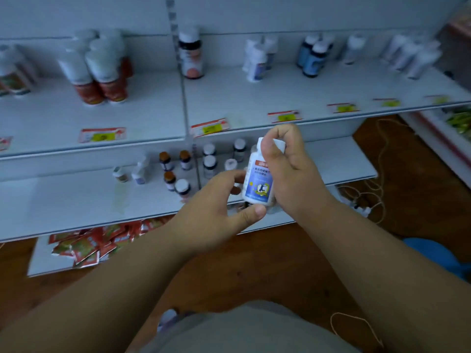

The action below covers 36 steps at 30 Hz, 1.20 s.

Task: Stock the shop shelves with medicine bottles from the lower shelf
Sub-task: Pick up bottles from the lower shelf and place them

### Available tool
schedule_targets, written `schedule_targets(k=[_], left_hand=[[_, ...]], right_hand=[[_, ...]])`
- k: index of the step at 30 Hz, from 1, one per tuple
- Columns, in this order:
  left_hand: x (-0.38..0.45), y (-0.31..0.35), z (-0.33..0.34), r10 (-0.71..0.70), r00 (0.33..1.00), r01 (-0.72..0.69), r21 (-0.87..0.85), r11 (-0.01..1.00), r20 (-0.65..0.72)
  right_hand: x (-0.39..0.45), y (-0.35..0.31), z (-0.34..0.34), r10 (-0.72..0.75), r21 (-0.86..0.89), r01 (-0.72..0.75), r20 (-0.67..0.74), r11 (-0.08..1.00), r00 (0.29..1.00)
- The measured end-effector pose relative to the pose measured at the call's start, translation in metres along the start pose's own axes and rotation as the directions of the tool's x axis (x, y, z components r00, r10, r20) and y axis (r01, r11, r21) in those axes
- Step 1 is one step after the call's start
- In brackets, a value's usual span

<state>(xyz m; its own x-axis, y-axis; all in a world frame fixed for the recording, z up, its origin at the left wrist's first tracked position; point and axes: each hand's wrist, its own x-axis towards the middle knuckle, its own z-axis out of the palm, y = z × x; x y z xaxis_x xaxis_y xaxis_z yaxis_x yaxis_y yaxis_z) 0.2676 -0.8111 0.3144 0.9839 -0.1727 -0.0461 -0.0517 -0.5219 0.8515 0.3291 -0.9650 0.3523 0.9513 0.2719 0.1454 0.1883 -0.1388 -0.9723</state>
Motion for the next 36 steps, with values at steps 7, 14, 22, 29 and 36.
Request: schedule_targets(k=[7,14,22,29,36], left_hand=[[0.082,0.042,0.041,0.024,1.0,-0.025,0.083,0.996,0.01],[0.187,0.034,0.009,0.059,0.998,-0.063,0.277,0.959,0.023],[0.285,0.022,-0.01,0.035,0.998,-0.008,0.445,0.895,-0.052],[0.333,0.009,-0.008,0.036,0.931,0.213,0.621,0.754,-0.364],[0.367,-0.001,-0.015,-0.014,0.918,0.32,0.719,0.617,-0.397]], right_hand=[[0.054,0.016,-0.088,0.002,-0.099,0.003,0.052,0.995,0.999],[0.158,0.03,-0.109,-0.014,-0.203,0.008,-0.024,0.979,1.0],[0.262,0.049,-0.133,-0.011,-0.349,0.037,0.077,0.936,0.997],[0.344,0.084,-0.129,-0.032,-0.544,0.139,0.202,0.828,0.979],[0.398,0.117,-0.108,-0.111,-0.6,0.235,0.237,0.765,0.965]])
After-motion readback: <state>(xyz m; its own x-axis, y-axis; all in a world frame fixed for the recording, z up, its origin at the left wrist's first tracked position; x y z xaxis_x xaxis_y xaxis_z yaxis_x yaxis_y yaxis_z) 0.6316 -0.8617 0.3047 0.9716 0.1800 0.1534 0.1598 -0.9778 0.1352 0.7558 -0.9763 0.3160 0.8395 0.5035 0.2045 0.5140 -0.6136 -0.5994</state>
